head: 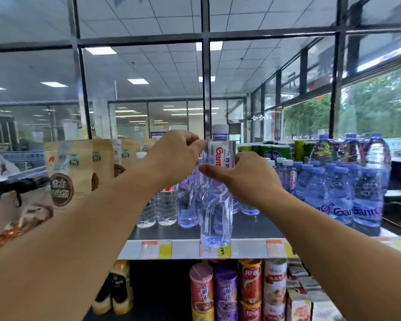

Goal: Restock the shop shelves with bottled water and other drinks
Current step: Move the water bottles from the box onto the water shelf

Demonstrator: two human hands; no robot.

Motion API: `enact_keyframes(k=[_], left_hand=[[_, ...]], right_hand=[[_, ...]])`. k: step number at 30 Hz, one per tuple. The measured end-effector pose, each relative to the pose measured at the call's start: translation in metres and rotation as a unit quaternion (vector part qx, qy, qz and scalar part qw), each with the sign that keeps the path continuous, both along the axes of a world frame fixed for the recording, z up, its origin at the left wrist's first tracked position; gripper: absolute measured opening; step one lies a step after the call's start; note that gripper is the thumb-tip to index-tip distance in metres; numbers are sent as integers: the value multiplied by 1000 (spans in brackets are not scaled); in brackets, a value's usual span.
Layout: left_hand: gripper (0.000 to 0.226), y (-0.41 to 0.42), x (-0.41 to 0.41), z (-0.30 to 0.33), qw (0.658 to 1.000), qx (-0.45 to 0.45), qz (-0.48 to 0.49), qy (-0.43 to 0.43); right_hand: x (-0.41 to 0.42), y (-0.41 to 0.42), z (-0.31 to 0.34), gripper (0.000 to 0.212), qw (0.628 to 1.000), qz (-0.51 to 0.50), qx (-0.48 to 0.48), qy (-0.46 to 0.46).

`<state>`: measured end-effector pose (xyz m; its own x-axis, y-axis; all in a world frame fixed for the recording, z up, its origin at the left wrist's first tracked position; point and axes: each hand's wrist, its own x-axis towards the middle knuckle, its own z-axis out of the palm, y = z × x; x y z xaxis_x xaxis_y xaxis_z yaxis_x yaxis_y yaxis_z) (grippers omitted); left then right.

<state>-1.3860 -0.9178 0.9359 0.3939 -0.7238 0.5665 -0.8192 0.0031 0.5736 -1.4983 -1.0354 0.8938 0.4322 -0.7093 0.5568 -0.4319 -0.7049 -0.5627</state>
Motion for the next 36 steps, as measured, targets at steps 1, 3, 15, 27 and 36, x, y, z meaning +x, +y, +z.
enact_keyframes(k=[1, 3, 15, 27, 36], left_hand=[[24, -4, 5, -5, 1000, 15, -1, 9], [33, -12, 16, -16, 998, 44, -14, 35], [46, -66, 56, -82, 981, 58, -70, 174], [46, -73, 59, -94, 980, 33, -56, 188], [24, -44, 45, -99, 991, -16, 45, 124]], right_hand=[[4, -5, -2, 71, 1000, -7, 2, -5], [15, -14, -6, 71, 1000, -24, 3, -10], [71, -54, -47, 73, 996, -64, 50, 39], [76, -54, -46, 88, 993, -66, 38, 94], [54, -29, -40, 87, 999, -25, -15, 26]])
